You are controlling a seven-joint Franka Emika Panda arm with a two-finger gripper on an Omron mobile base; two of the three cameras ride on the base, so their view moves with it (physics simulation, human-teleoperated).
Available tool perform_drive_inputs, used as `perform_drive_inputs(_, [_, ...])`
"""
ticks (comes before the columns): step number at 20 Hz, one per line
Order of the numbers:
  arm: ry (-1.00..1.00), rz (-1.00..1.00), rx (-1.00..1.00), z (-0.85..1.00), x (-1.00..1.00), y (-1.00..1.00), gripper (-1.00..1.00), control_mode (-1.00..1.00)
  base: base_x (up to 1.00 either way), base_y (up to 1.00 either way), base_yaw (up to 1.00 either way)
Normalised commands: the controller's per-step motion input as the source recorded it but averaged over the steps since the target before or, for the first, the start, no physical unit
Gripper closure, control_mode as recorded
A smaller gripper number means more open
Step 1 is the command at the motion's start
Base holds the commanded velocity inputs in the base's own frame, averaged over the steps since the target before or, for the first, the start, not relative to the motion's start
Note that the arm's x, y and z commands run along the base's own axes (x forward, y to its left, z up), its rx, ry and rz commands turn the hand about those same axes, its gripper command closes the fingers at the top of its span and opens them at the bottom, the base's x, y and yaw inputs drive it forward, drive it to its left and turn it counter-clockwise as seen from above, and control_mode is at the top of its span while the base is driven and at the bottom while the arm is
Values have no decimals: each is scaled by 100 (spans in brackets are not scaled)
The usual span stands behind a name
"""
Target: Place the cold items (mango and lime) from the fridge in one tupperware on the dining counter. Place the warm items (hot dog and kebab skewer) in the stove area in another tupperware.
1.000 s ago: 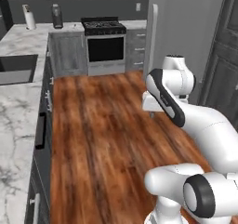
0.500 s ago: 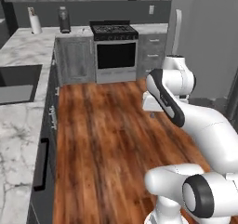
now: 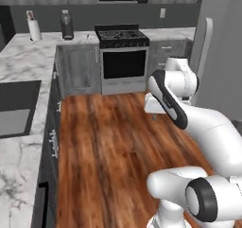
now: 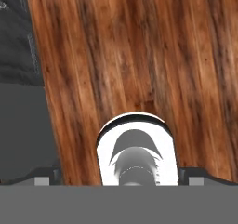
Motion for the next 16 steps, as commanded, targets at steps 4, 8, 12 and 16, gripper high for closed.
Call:
perform_drive_inputs(4, [0, 0, 0, 0, 0, 0, -100, 100, 100, 70, -23])
perform_drive_inputs(8, [0, 0, 0, 0, 0, 0, -100, 100, 100, 34, -19])
perform_drive_inputs(12, [0, 0, 0, 0, 0, 0, -100, 100, 100, 0, -9])
perform_drive_inputs(16, [0, 0, 0, 0, 0, 0, -100, 100, 100, 19, -4])
